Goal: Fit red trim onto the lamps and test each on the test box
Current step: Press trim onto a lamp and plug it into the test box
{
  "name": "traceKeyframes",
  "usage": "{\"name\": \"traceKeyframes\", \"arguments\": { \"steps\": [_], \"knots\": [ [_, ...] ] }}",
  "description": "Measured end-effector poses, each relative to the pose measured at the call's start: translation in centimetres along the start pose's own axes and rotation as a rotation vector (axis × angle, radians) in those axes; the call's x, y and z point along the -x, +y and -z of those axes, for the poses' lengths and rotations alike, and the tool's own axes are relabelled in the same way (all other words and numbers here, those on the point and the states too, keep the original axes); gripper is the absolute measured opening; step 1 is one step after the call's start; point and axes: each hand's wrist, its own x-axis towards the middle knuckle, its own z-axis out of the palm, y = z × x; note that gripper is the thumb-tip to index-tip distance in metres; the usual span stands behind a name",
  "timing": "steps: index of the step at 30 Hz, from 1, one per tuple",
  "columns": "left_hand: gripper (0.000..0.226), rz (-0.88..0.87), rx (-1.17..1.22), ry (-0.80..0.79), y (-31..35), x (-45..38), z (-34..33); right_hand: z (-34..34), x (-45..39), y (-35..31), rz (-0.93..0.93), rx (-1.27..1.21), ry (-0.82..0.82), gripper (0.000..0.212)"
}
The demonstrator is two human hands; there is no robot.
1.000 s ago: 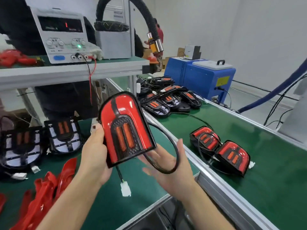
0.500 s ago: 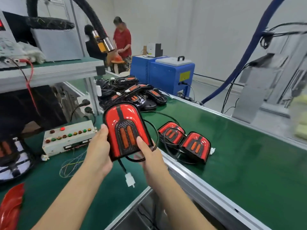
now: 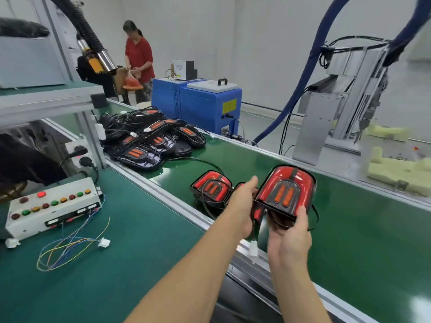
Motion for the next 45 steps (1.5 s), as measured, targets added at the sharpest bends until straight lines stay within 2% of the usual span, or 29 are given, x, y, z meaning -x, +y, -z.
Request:
{"name": "traceKeyframes", "arguments": {
  "steps": [2,6,10,13,15,18,22,25,27,30,32,36,38,41,43,45],
  "knots": [
    [0.035,0.062,0.056,-0.027,-2.1,-1.0,-1.5,1.3,-1.1,-0.5,0.007,0.049,0.087,0.037],
    [0.026,0.04,0.196,0.068,-4.6,-3.0,-2.2,4.1,-3.0,-0.7,-0.072,0.211,0.183,0.033],
    [0.034,-0.032,0.311,0.124,-6.6,-4.2,-2.4,6.0,-4.7,-1.9,-0.184,0.35,0.181,0.036],
    [0.06,-0.143,0.187,0.113,-8.2,-4.5,-3.5,6.8,-5.6,-2.9,-0.245,0.49,0.154,0.032],
    [0.075,-0.238,0.068,0.117,-9.2,-4.6,-4.1,7.3,-6.2,-3.1,-0.251,0.674,0.138,0.037],
    [0.068,-0.353,-0.05,0.168,-9.4,-4.2,-4.3,8.0,-6.4,-2.7,-0.237,0.923,0.116,0.053],
    [0.065,-0.41,-0.147,0.224,-9.3,-4.7,-3.2,8.3,-6.1,-2.2,-0.239,1.065,0.047,0.059],
    [0.06,-0.464,-0.228,0.235,-9.7,-4.4,-2.7,8.6,-5.5,-2.0,-0.117,1.263,0.066,0.068],
    [0.044,-0.524,-0.248,0.261,-10.2,-4.3,-2.6,8.4,-5.1,-2.0,0.025,1.444,0.09,0.063],
    [0.02,-0.571,-0.289,0.455,-11.4,-3.5,-2.3,8.0,-4.7,-2.2,0.165,1.735,0.057,0.06],
    [0.019,-0.54,-0.342,0.558,-12.0,-2.6,-1.7,7.8,-4.5,-2.8,0.198,1.889,0.05,0.062],
    [0.017,-0.392,-0.482,0.522,-12.8,-1.9,-0.3,7.9,-4.3,-3.9,0.231,2.119,0.023,0.068],
    [0.017,-0.376,-0.553,0.489,-12.8,-1.4,0.5,8.1,-4.1,-4.3,0.216,2.146,0.014,0.075],
    [0.017,-0.406,-0.569,0.477,-12.4,-0.4,2.0,8.3,-3.7,-4.4,0.216,2.057,0.053,0.083],
    [0.017,-0.437,-0.549,0.508,-11.6,0.2,3.1,7.7,-2.9,-4.0,0.341,1.925,0.078,0.077],
    [0.022,-0.482,-0.523,0.546,-10.4,0.7,4.3,6.4,-1.6,-2.9,0.569,1.763,0.034,0.064]
  ]
}}
